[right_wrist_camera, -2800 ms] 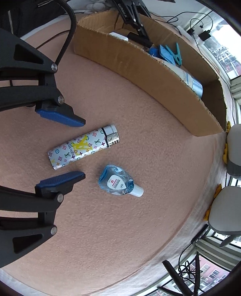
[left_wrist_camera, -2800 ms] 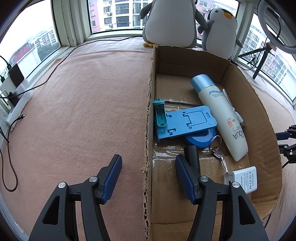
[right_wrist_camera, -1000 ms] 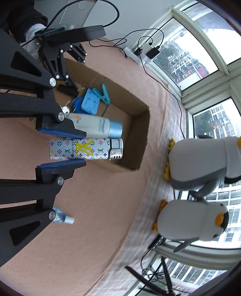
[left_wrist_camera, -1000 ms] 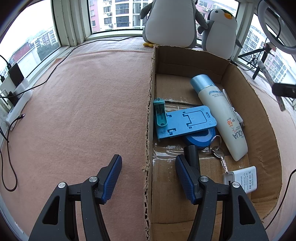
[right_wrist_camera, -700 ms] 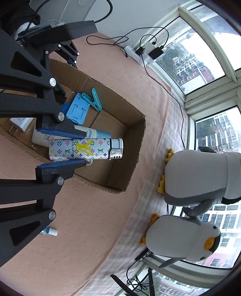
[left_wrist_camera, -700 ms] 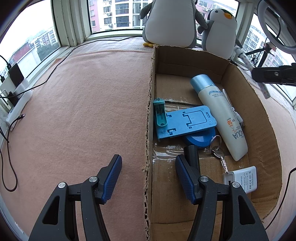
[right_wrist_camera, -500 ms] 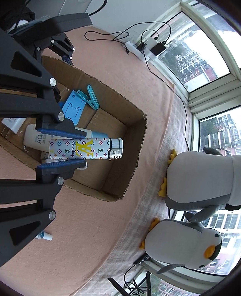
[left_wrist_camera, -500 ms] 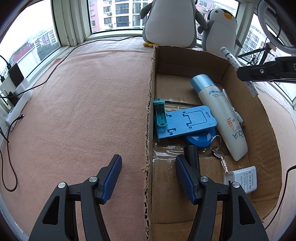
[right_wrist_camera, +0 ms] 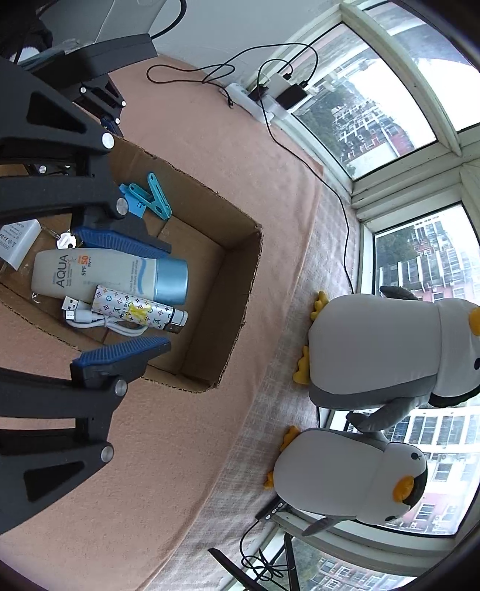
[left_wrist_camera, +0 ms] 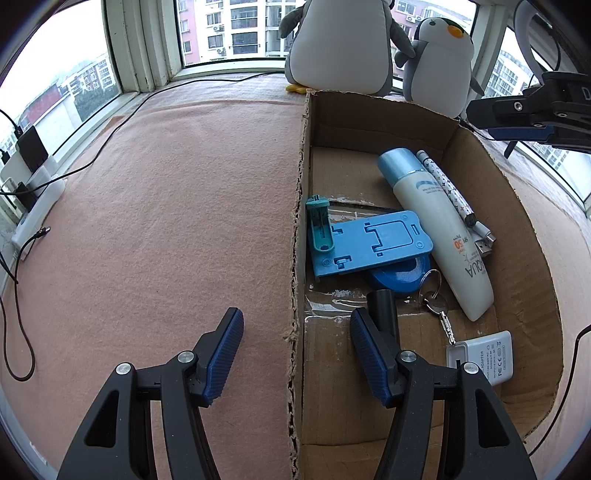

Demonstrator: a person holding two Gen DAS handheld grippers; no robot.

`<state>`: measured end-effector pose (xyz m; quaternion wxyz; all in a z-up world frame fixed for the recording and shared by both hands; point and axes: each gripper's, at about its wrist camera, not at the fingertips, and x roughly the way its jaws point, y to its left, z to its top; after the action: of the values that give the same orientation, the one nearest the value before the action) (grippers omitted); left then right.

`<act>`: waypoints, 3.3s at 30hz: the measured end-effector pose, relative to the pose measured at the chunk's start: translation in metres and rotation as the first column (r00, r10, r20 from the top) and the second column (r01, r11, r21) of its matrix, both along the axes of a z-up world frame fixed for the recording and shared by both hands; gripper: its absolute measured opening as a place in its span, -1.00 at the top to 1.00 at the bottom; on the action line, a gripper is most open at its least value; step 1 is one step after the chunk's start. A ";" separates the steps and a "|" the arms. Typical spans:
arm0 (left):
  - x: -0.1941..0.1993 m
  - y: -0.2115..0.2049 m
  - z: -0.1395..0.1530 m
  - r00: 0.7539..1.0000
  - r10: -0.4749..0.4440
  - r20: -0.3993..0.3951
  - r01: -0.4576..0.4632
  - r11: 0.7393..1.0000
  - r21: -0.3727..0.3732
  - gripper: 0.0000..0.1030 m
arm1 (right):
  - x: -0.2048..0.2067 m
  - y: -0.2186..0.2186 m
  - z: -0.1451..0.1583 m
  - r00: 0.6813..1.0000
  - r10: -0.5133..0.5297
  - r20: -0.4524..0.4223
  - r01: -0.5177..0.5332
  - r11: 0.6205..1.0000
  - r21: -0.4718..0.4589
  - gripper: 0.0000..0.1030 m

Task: Organize rigid objects
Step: 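Move the right tool to the blue eye-drop bottle, then grasp the blue eye-drop bottle with the right gripper and lift it, then lower the eye-drop bottle into the box and open the right gripper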

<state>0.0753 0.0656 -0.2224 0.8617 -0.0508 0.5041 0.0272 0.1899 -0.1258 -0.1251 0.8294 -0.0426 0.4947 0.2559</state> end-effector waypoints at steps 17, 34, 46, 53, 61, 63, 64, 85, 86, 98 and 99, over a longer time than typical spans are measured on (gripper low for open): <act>0.000 0.001 0.001 1.000 0.001 0.000 -0.001 1.000 -0.004 -0.25 | -0.011 -0.066 0.008 0.990 -0.123 -0.064 0.126 0.991 0.049 0.21; 0.000 0.003 0.001 1.000 -0.004 -0.001 0.004 1.000 -0.002 -0.25 | -0.008 -0.147 -0.048 0.934 -0.296 -0.203 0.280 0.955 -0.103 0.21; 0.000 0.002 0.001 1.000 -0.003 -0.001 0.003 1.000 -0.004 -0.25 | 0.008 -0.147 -0.082 0.919 -0.304 -0.252 0.261 0.946 -0.192 0.21; 0.000 0.002 0.001 1.000 -0.004 -0.001 0.004 1.000 -0.004 -0.26 | 0.013 -0.142 -0.088 0.922 -0.297 -0.250 0.244 0.944 -0.222 0.22; 0.000 0.002 0.001 1.000 -0.002 -0.001 0.002 1.000 -0.005 -0.26 | 0.016 -0.129 -0.092 0.930 -0.286 -0.233 0.217 0.935 -0.280 0.46; 0.000 0.002 0.001 1.000 -0.003 -0.001 0.003 1.000 -0.004 -0.26 | 0.016 -0.128 -0.093 0.932 -0.280 -0.229 0.211 0.935 -0.284 0.46; 0.000 0.002 0.001 1.000 -0.003 -0.001 0.003 1.000 -0.005 -0.26 | 0.016 -0.126 -0.094 0.933 -0.278 -0.227 0.210 0.935 -0.285 0.46; 0.000 0.001 0.000 1.000 -0.004 -0.001 0.004 1.000 -0.004 -0.26 | -0.013 -0.112 -0.023 0.968 -0.217 -0.128 0.204 0.973 -0.106 0.46; 0.000 0.001 0.000 1.000 -0.004 -0.001 0.004 1.000 -0.004 -0.26 | -0.015 -0.107 -0.017 0.972 -0.202 -0.121 0.192 0.977 -0.093 0.46; 0.000 0.001 0.000 1.000 -0.003 -0.001 0.003 1.000 -0.005 -0.26 | -0.025 -0.035 0.010 0.994 -0.063 -0.090 0.064 0.998 0.006 0.46; 0.000 0.001 0.000 1.000 -0.005 -0.001 0.005 1.000 -0.003 -0.26 | -0.027 -0.031 0.011 0.995 -0.050 -0.088 0.051 0.999 0.006 0.46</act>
<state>0.0754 0.0662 -0.2219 0.8614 -0.0511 0.5048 0.0244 0.1634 -0.1565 -0.1143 0.8132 -0.0154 0.5306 0.2385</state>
